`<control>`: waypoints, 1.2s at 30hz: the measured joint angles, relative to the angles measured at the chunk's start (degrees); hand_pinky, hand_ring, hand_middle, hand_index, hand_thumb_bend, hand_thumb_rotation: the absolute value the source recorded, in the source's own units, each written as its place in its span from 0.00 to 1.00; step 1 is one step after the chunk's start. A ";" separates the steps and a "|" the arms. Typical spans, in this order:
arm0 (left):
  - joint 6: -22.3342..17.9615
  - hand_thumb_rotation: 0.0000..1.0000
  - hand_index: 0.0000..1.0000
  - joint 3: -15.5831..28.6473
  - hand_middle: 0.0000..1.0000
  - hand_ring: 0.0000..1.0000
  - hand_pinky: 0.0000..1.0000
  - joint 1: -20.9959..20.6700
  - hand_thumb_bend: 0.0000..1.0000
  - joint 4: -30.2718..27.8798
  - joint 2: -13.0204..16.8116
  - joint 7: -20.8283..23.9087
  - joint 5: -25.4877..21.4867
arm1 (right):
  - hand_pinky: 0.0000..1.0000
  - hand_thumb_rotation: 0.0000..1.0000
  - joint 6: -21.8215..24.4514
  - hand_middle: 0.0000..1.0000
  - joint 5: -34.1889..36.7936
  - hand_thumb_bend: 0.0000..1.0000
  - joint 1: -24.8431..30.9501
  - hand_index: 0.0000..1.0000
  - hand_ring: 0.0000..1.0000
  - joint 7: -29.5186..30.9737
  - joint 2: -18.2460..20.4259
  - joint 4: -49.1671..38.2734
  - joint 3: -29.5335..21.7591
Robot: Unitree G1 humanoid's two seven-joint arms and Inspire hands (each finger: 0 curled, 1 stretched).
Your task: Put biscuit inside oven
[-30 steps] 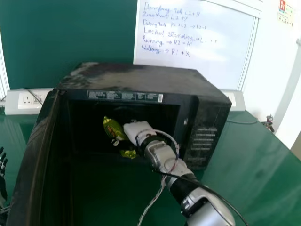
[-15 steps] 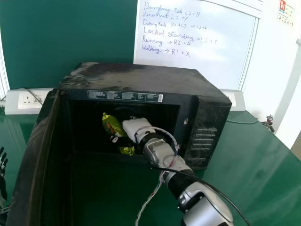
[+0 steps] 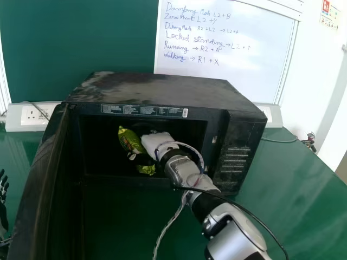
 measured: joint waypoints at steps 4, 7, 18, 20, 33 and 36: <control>-0.15 0.78 0.97 0.00 0.93 0.91 0.85 0.23 0.99 0.00 -0.01 0.00 -0.02 | 0.10 0.00 -0.03 0.47 0.00 0.56 -0.23 0.68 0.16 -0.50 0.18 0.85 0.21; -0.15 0.78 0.97 0.00 0.93 0.91 0.85 0.37 0.99 -0.01 -0.01 -0.04 -0.15 | 0.10 0.00 -0.03 0.47 0.00 0.56 -0.55 0.67 0.17 -0.85 0.19 1.43 0.28; -0.19 0.77 0.96 0.01 0.92 0.90 0.84 1.55 1.00 -0.98 -0.51 0.02 -0.51 | 0.13 0.00 -0.49 0.47 -0.02 0.53 -1.33 0.49 0.19 -1.99 0.25 2.66 0.53; -0.19 0.78 0.96 0.01 0.92 0.90 0.84 2.02 0.99 -1.51 -0.87 0.06 -0.50 | 0.12 0.00 -0.49 0.47 0.00 0.53 -1.34 0.49 0.19 -1.99 0.24 3.13 0.53; -0.14 0.78 0.96 0.02 0.92 0.90 0.85 3.01 0.98 -3.19 -1.62 0.10 -0.54 | 0.15 0.00 -0.30 0.47 1.24 0.53 -3.15 0.49 0.23 -2.32 0.20 3.52 0.26; -0.14 0.77 0.96 0.02 0.92 0.90 0.85 3.25 0.99 -3.41 -1.66 0.10 -0.53 | 0.16 0.00 0.41 0.47 1.58 0.53 -3.78 0.49 0.23 -3.33 0.24 3.69 0.07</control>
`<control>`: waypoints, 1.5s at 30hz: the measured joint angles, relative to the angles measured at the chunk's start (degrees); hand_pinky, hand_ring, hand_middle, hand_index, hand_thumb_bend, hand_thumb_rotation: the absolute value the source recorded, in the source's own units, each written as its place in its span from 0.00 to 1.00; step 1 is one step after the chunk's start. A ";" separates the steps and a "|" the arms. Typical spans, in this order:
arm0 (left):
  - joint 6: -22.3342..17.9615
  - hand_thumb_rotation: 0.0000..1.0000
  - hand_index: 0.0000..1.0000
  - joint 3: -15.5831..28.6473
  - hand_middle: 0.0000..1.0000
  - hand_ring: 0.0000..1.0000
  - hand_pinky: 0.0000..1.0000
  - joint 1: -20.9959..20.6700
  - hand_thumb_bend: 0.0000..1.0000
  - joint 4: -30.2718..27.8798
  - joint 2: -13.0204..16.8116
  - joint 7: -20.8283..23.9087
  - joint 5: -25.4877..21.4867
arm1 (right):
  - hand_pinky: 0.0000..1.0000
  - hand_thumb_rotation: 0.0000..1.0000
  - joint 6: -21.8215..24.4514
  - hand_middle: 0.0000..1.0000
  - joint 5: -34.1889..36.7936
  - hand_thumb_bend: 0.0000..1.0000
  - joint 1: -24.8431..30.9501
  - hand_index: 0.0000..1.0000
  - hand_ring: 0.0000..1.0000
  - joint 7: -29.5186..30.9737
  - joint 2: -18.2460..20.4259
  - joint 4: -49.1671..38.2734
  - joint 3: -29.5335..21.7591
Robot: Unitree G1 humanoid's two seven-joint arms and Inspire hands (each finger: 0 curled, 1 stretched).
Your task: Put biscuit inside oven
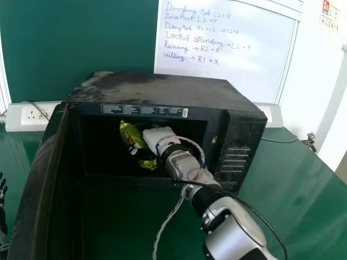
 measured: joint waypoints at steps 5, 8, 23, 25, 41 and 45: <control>0.16 0.77 0.96 0.00 0.92 0.90 0.85 0.63 1.00 -0.93 -0.30 0.57 0.01 | 0.13 0.00 -0.08 0.47 1.29 0.53 -0.10 0.49 0.20 -2.99 0.21 0.45 -0.80; 0.30 0.78 0.96 -0.01 0.92 0.90 0.85 0.87 0.99 -1.25 -0.39 0.65 0.00 | 0.13 0.00 -0.29 0.47 1.97 0.53 -0.10 0.49 0.20 -4.44 0.41 0.73 -1.23; 1.27 0.78 0.97 -0.07 0.93 0.91 0.86 3.11 0.99 -5.12 -2.14 0.88 -0.06 | 0.18 0.00 -1.76 0.47 2.95 0.53 -0.17 0.49 0.25 -5.89 1.22 2.29 -2.34; 1.74 0.79 0.97 -0.09 0.93 0.91 0.86 3.78 1.00 -6.13 -2.52 1.03 -0.04 | 0.20 0.00 -1.89 0.47 3.06 0.53 -0.25 0.49 0.27 -6.09 1.21 2.30 -2.43; 3.05 0.80 0.97 -0.51 0.93 0.91 0.86 5.63 0.99 -10.31 -4.07 1.98 0.04 | 0.40 0.17 -2.11 0.54 3.89 0.63 -0.47 0.60 0.46 -9.16 1.19 2.52 -2.76; 3.26 0.80 0.97 -0.51 0.93 0.91 0.86 5.78 0.98 -10.34 -4.08 1.93 0.04 | 0.51 0.59 0.60 0.63 1.46 0.83 -0.57 0.76 0.56 -8.72 1.14 2.69 -0.52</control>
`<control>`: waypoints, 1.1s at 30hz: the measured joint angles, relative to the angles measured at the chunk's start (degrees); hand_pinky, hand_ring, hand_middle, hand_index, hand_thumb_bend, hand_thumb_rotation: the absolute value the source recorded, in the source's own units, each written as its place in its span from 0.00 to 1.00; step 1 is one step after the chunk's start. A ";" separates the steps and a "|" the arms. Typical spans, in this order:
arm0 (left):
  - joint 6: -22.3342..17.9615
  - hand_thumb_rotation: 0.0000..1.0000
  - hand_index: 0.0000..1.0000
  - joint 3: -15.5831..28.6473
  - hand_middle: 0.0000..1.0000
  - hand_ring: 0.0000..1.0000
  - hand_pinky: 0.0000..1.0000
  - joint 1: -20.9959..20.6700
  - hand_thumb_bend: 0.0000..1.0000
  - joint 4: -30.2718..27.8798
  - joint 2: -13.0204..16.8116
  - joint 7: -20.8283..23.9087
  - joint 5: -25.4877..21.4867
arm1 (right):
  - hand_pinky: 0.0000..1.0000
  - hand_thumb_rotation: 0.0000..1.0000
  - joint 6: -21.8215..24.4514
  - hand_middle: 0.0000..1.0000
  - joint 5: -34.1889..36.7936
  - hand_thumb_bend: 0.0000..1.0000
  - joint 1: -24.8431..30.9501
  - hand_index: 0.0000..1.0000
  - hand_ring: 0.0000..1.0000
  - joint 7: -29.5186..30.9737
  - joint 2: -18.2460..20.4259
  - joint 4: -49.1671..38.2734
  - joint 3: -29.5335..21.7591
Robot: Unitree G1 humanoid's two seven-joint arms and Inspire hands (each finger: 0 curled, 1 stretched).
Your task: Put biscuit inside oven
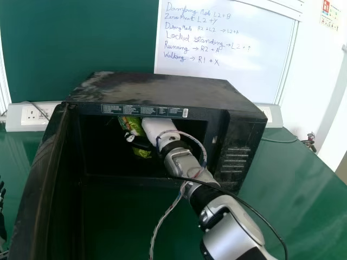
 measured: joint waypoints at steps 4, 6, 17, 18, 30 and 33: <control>0.25 0.79 0.97 0.00 0.93 0.91 0.86 0.00 0.99 -0.02 0.00 -0.04 -0.03 | 0.57 0.74 1.09 0.70 -0.88 0.88 -0.46 0.79 0.63 1.51 0.04 0.01 0.90; 0.35 0.80 0.97 0.00 0.93 0.91 0.86 0.00 0.99 -0.03 0.00 0.00 -0.02 | 0.60 0.77 1.77 0.73 -0.92 0.88 -0.88 0.77 0.66 2.80 0.05 0.01 0.94; 0.37 0.81 0.97 0.00 0.93 0.91 0.86 0.12 1.00 -0.17 -0.01 0.26 0.48 | 0.83 0.88 4.03 0.92 -0.65 0.95 -1.76 0.92 0.89 7.43 0.31 0.00 0.83; 0.38 0.81 0.97 0.00 0.93 0.91 0.86 0.11 0.99 -0.18 -0.01 0.29 0.48 | 0.84 0.89 4.03 0.92 -0.44 0.96 -1.76 0.92 0.89 7.72 0.33 -0.01 0.74; 0.87 0.81 0.97 0.01 0.93 0.91 0.86 0.11 1.00 -0.32 0.02 0.28 0.39 | 0.82 0.97 4.75 0.91 0.94 0.98 -1.77 0.90 0.87 9.51 0.59 -0.52 0.38; 0.91 0.82 0.97 0.01 0.93 0.92 0.87 0.11 0.98 -0.39 0.05 0.10 0.31 | 0.82 0.98 4.71 0.91 1.34 0.97 -1.77 0.91 0.87 9.46 0.60 -0.98 0.26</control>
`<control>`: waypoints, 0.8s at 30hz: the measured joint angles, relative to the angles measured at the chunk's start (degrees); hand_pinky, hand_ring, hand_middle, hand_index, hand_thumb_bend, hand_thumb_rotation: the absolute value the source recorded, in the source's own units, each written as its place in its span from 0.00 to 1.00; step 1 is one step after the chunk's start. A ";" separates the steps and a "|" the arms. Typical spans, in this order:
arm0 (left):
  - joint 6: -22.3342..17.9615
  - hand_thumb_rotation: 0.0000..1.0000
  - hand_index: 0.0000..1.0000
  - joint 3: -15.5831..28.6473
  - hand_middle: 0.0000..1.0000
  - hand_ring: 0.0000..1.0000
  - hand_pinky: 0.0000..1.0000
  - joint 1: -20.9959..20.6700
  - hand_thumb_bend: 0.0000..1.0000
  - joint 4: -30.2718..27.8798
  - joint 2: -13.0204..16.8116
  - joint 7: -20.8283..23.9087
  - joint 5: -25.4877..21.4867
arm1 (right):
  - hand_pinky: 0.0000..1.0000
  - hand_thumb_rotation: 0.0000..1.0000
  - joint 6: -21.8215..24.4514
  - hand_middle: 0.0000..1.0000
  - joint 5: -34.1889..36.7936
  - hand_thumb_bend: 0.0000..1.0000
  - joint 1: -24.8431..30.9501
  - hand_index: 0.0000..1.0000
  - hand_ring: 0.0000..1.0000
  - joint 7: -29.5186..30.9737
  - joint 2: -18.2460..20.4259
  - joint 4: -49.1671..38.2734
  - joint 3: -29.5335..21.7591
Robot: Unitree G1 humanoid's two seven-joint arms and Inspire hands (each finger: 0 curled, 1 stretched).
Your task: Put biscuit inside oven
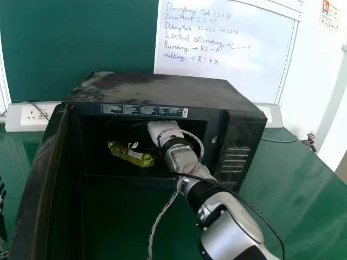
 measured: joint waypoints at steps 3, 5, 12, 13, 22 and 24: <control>0.00 0.81 0.97 0.00 0.93 0.92 0.87 -0.02 0.98 0.00 0.05 -0.33 -0.08 | 0.82 0.99 -0.13 0.91 0.36 0.97 0.00 0.91 0.87 -0.02 0.01 -0.37 -0.15; 0.00 0.81 0.97 0.02 0.93 0.91 0.86 -0.06 0.99 0.00 0.11 -0.35 -0.23 | 0.82 0.98 -0.35 0.91 0.82 0.96 0.00 0.91 0.88 -0.07 0.00 -0.92 -0.19; 0.49 0.81 0.96 0.04 0.93 0.91 0.86 -0.05 1.00 -0.02 0.41 -0.35 -0.32 | 0.84 0.99 -2.40 0.93 2.44 0.97 0.58 0.93 0.90 -0.24 -0.12 -2.50 -1.15; 0.66 0.81 0.96 0.05 0.93 0.91 0.86 -0.05 0.99 -0.02 0.50 -0.34 -0.33 | 0.84 1.00 -2.63 0.93 2.44 0.97 0.97 0.93 0.90 -0.28 -0.20 -2.80 -1.15; 0.90 0.80 0.97 0.12 0.93 0.91 0.86 -0.14 0.99 -0.06 0.82 -0.35 -0.42 | 0.92 1.00 -5.51 1.00 3.61 1.00 5.90 1.00 0.98 -1.30 -1.29 -5.54 -2.14; 0.91 0.80 0.97 0.15 0.93 0.91 0.86 -0.14 0.98 -0.06 0.87 -0.40 -0.43 | 0.93 1.00 -6.11 1.00 3.68 1.00 6.89 1.00 0.99 -2.00 -1.76 -6.42 -2.24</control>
